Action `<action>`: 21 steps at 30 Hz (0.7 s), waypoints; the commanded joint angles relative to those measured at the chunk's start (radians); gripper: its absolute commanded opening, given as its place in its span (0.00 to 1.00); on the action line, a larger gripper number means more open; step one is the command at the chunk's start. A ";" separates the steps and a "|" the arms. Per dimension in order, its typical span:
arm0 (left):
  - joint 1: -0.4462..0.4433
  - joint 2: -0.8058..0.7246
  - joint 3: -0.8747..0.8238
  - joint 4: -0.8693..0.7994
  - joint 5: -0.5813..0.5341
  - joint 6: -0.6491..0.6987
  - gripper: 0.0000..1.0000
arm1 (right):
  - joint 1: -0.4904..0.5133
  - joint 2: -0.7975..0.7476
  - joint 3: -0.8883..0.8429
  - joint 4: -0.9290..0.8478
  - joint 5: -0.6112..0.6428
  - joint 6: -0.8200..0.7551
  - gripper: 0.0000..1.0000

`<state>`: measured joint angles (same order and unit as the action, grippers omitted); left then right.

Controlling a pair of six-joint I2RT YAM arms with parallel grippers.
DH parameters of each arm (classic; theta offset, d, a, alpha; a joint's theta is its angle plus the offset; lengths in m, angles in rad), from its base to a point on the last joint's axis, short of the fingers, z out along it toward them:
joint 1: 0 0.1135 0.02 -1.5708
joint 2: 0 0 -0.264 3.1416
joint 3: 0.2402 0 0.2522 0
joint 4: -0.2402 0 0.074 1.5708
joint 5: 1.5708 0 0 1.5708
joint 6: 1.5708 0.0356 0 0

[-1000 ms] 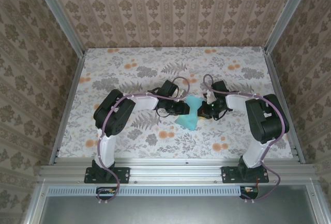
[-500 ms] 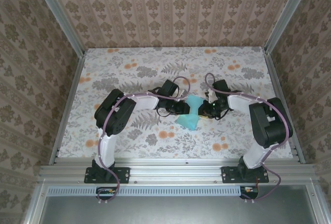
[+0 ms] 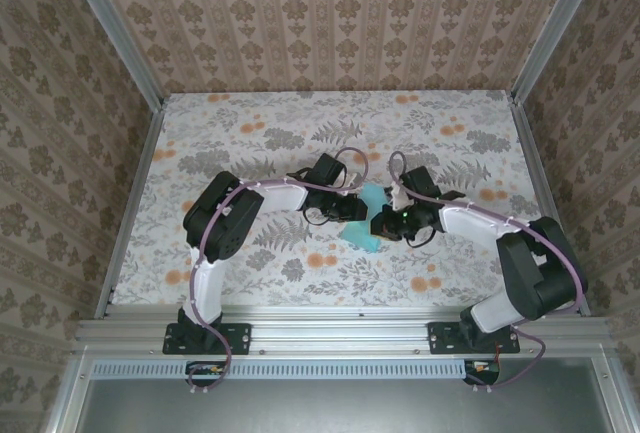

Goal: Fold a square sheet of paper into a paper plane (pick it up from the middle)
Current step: Fold the triangle a second time at the center of the table.

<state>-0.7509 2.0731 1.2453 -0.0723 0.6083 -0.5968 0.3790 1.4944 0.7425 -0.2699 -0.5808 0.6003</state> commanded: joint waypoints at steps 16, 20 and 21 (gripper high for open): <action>0.014 0.110 -0.052 -0.063 -0.087 0.041 0.25 | 0.032 0.154 0.030 0.040 0.068 -0.011 0.08; 0.015 0.114 -0.050 -0.062 -0.085 0.043 0.25 | 0.030 0.163 0.028 0.039 0.072 -0.020 0.08; 0.016 0.117 -0.049 -0.063 -0.083 0.043 0.25 | 0.030 0.168 0.028 0.040 0.069 -0.020 0.08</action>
<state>-0.7441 2.0792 1.2453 -0.0666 0.6350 -0.5968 0.4068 1.6424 0.7528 -0.2119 -0.5312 0.6018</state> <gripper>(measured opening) 0.250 0.081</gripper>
